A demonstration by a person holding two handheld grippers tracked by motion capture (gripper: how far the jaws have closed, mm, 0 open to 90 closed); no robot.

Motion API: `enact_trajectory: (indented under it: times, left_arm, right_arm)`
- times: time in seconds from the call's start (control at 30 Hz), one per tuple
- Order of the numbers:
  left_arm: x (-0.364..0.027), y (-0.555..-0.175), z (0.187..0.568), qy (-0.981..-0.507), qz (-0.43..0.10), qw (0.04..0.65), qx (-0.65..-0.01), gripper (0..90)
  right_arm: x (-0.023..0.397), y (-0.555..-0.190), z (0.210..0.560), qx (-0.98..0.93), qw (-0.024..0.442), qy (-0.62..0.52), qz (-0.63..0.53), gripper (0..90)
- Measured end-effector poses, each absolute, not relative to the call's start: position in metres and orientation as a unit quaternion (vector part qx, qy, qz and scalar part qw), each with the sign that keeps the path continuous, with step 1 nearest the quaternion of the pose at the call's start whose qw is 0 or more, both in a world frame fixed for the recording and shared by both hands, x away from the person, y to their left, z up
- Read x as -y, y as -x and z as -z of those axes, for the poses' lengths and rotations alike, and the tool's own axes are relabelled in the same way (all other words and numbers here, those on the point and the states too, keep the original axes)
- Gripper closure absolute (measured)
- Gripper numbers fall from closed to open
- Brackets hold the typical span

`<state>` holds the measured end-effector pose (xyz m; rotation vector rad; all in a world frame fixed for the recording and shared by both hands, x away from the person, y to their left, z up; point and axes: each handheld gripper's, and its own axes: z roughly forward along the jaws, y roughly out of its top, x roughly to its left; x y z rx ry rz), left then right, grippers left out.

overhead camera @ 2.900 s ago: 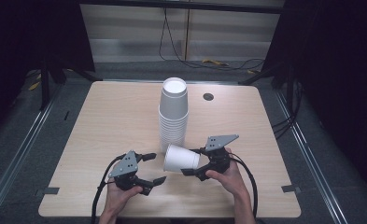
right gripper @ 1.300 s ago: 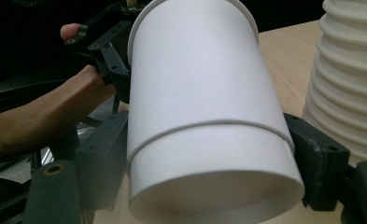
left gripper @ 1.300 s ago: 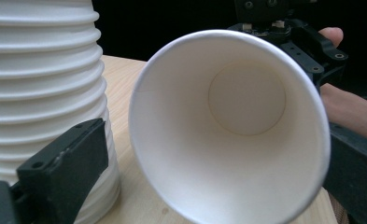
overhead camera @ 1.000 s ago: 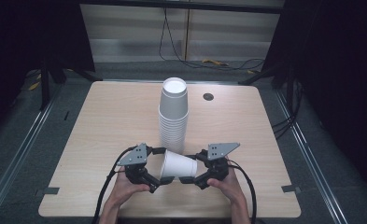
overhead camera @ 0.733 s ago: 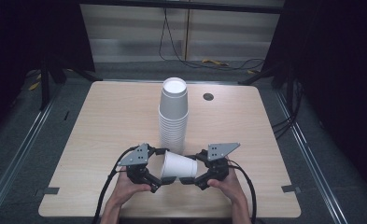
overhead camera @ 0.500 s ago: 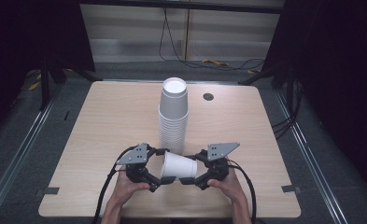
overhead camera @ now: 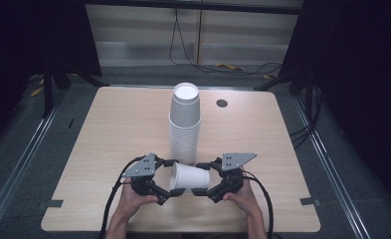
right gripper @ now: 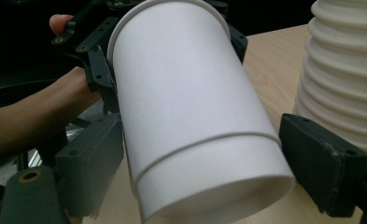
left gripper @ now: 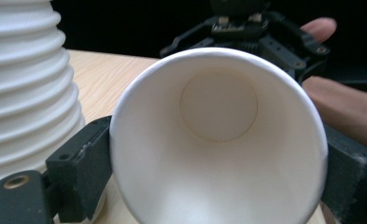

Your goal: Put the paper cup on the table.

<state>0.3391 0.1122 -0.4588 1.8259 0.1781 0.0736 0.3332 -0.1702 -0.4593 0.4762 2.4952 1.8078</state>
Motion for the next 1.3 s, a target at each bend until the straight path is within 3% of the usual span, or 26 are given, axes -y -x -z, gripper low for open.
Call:
enact_trajectory:
  times: [0.43, 1.3]
  left_arm:
    - [-0.12, -0.339, 0.457, -0.797, -0.051, 0.592, -0.11, 10.9]
    - [-0.162, -0.339, 0.452, -0.808, -0.091, 0.557, -0.17, 10.9]
  right_arm:
    - [0.18, -0.327, 0.462, -0.776, 0.075, -0.202, -0.592, 13.0]
    - [0.218, -0.309, 0.471, -0.683, 0.255, -0.326, -0.602, 13.2]
